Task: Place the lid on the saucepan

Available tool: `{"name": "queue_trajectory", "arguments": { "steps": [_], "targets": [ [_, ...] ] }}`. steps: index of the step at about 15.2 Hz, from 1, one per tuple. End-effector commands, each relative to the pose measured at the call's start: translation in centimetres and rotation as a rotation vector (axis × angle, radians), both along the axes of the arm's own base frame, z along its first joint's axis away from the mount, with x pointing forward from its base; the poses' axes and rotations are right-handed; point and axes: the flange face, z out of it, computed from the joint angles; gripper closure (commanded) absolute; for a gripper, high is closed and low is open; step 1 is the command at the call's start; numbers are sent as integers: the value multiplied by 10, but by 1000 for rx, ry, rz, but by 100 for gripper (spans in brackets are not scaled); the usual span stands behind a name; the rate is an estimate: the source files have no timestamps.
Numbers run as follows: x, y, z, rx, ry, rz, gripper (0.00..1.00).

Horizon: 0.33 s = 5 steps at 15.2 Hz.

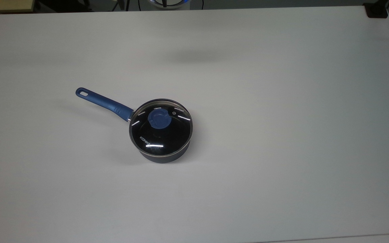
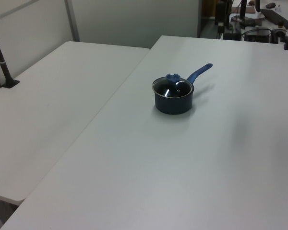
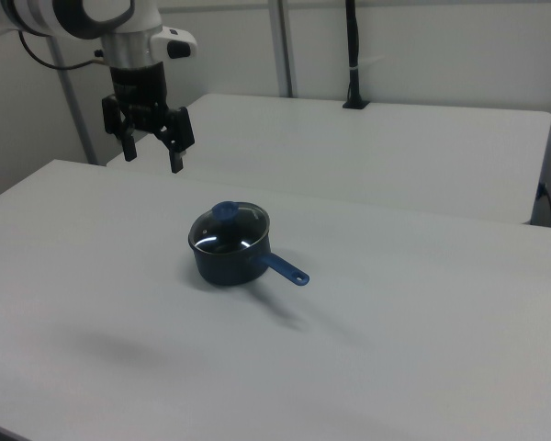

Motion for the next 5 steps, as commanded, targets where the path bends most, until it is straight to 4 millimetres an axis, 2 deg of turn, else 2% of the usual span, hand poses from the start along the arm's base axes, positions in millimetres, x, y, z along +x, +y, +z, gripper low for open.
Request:
{"name": "queue_trajectory", "arguments": {
  "steps": [1, 5],
  "targets": [
    [-6, -1, -4, 9, 11, 21, 0],
    [-1, -2, -10, 6, 14, 25, 0]
  ]
}}
